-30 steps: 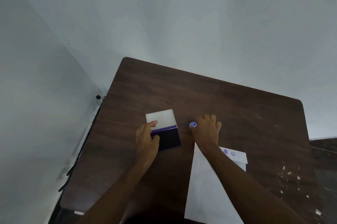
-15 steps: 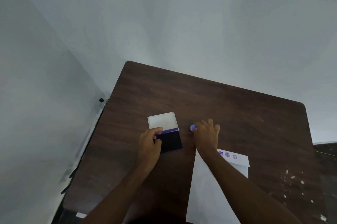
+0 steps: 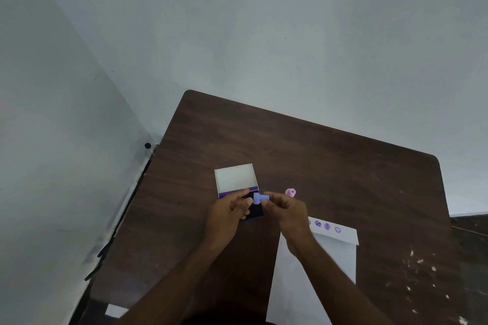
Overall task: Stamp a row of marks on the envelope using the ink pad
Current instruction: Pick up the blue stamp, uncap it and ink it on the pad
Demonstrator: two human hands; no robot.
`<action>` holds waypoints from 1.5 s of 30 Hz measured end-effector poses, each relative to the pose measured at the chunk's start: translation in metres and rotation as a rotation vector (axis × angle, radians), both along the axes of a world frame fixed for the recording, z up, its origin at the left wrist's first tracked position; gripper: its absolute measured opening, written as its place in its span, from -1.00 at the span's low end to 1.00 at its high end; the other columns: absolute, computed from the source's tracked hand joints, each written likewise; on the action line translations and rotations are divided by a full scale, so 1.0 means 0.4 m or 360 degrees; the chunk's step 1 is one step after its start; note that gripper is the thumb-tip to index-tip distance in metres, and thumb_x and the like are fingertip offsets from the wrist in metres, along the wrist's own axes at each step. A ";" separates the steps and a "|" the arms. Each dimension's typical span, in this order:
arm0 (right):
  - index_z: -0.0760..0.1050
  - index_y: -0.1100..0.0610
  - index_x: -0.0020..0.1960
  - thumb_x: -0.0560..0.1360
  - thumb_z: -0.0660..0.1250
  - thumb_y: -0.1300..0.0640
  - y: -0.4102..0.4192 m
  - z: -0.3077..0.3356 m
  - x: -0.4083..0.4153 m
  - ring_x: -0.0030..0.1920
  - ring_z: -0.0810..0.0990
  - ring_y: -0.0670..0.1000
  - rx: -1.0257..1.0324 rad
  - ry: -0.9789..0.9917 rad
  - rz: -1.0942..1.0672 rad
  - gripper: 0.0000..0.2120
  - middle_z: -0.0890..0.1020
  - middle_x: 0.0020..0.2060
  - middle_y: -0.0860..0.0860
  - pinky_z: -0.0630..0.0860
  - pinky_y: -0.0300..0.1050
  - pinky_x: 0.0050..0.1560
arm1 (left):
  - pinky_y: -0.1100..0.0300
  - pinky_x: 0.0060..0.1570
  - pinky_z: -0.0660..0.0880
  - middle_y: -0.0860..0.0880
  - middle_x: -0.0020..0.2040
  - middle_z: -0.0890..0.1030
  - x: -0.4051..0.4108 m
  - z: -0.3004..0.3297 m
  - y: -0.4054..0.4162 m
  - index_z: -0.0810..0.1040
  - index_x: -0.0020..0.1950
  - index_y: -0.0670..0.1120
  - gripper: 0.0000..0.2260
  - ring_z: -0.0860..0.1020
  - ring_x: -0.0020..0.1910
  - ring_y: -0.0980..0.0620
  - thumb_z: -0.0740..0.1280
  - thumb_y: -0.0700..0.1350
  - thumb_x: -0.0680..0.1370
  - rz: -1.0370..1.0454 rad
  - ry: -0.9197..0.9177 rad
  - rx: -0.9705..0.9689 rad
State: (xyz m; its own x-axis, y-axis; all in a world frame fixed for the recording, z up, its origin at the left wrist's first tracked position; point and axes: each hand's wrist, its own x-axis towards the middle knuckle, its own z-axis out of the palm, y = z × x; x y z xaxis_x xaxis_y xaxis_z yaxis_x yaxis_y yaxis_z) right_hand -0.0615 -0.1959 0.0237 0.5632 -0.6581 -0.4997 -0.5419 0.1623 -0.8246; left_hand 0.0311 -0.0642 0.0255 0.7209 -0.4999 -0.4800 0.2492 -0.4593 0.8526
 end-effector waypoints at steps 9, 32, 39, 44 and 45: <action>0.62 0.10 0.05 0.42 0.44 0.13 0.031 0.018 -0.005 -0.25 0.67 -0.02 0.0209 -0.0133 0.0075 -0.79 0.72 -0.21 0.00 0.59 -0.25 -0.28 | 0.32 -0.22 0.59 -0.02 -0.12 0.73 0.000 0.012 0.038 0.67 0.10 -0.09 -0.75 0.67 -0.22 0.08 0.47 -0.08 0.45 0.0106 0.0164 -0.0147; 0.58 0.23 0.14 0.51 0.27 0.27 0.038 0.057 -0.013 0.00 0.62 0.09 0.1241 -0.0578 -0.0193 -0.76 0.66 0.05 0.20 0.55 -0.04 0.10 | 0.17 0.03 0.61 -0.02 0.10 0.70 0.041 -0.028 0.125 0.55 0.27 0.06 -0.57 0.66 0.08 0.01 0.47 -0.14 0.43 0.0118 0.0350 -0.0543; 0.51 0.29 0.21 0.49 0.29 0.26 0.058 0.098 0.001 -0.06 0.56 0.07 0.1582 -0.0772 -0.0268 -0.70 0.62 0.03 0.21 0.55 -0.08 0.03 | 0.33 0.01 0.51 0.10 0.07 0.67 0.063 -0.103 0.191 0.59 0.12 0.18 -0.68 0.61 -0.02 0.25 0.43 -0.20 0.49 0.0189 -0.0146 0.0110; 0.45 0.31 0.27 0.49 0.31 0.25 0.059 0.114 0.009 -0.04 0.54 0.07 0.1700 -0.0848 -0.0239 -0.64 0.60 0.02 0.20 0.56 -0.10 0.01 | 0.27 0.16 0.42 0.09 0.12 0.61 0.069 -0.133 0.203 0.61 0.22 0.01 -0.71 0.50 0.01 0.30 0.42 -0.15 0.50 0.0094 -0.0468 0.0387; 0.45 0.31 0.27 0.49 0.31 0.25 0.060 0.115 0.011 -0.03 0.54 0.07 0.1707 -0.0849 -0.0238 -0.64 0.60 0.02 0.20 0.56 -0.11 0.01 | 0.18 0.19 0.42 0.05 0.13 0.61 0.068 -0.138 0.204 0.61 0.22 -0.01 -0.71 0.51 0.05 0.19 0.42 -0.15 0.50 0.0096 -0.0503 0.0419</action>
State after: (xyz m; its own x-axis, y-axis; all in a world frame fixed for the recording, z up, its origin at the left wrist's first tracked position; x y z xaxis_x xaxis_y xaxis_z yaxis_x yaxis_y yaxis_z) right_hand -0.0572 -0.1720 0.0698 0.8189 -0.1270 -0.5597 -0.0918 0.9337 -0.3461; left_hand 0.0583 0.0173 -0.0299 0.8775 -0.3420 -0.3363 0.0273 -0.6643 0.7470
